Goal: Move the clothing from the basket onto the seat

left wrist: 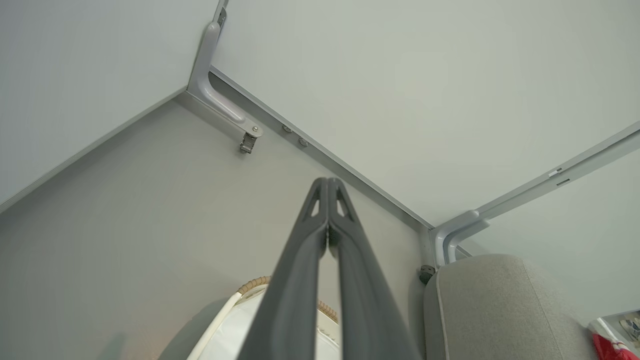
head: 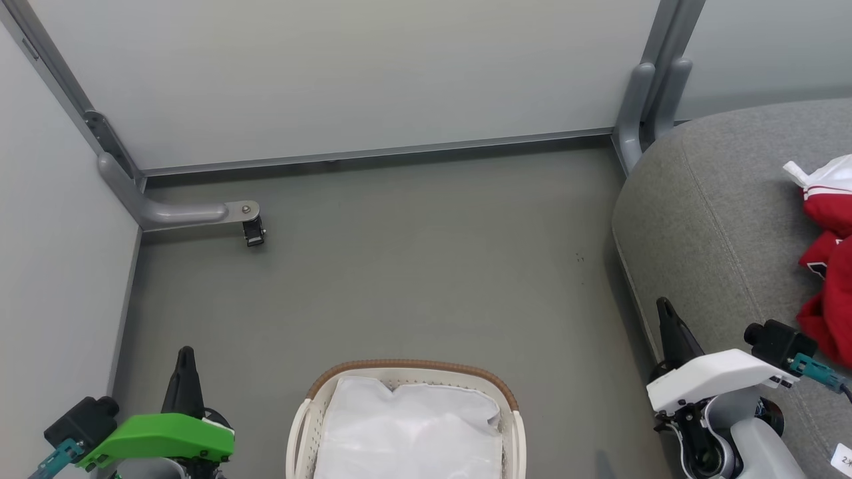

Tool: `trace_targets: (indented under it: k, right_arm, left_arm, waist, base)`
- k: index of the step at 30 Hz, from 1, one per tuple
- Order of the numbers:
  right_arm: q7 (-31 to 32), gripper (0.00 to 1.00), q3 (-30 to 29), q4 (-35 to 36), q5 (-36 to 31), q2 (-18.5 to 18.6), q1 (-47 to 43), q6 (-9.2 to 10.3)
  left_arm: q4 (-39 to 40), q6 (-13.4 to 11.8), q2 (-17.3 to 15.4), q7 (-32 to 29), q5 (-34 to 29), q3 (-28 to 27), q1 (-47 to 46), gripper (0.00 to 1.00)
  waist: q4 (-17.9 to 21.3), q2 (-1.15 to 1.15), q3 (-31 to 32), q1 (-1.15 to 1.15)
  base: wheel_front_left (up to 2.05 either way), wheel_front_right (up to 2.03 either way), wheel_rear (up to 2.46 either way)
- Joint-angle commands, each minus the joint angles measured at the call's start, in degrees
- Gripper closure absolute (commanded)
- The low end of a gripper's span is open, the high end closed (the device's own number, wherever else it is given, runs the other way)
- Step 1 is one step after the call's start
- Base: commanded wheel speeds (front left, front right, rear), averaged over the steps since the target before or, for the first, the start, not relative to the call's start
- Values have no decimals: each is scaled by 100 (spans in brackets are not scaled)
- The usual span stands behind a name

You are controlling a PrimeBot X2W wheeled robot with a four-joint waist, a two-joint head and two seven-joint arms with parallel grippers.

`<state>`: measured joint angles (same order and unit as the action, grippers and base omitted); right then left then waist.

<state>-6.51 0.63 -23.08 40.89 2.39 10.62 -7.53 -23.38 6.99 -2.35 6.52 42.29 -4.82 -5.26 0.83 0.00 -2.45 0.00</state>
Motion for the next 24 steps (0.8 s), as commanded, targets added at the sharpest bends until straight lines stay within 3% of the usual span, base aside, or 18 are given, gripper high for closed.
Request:
trace_targets:
  k: [1, 24]
  right_arm:
    - [51, 100, -43, 115, 203, 30, 5, 2]
    - [473, 100, -275, 392, 1859, 41, -146, 4]
  left_arm:
    - [115, 23, -36, -38, 188, -19, -69, 100]
    - [401, 38, -48, -465, 1806, -74, -94, 100]
  waist:
    - [-1, 0, 3, 0]
    - [-22, 0, 60, 0]
  base:
    - [0, 0, 0]
    - [0, 0, 0]
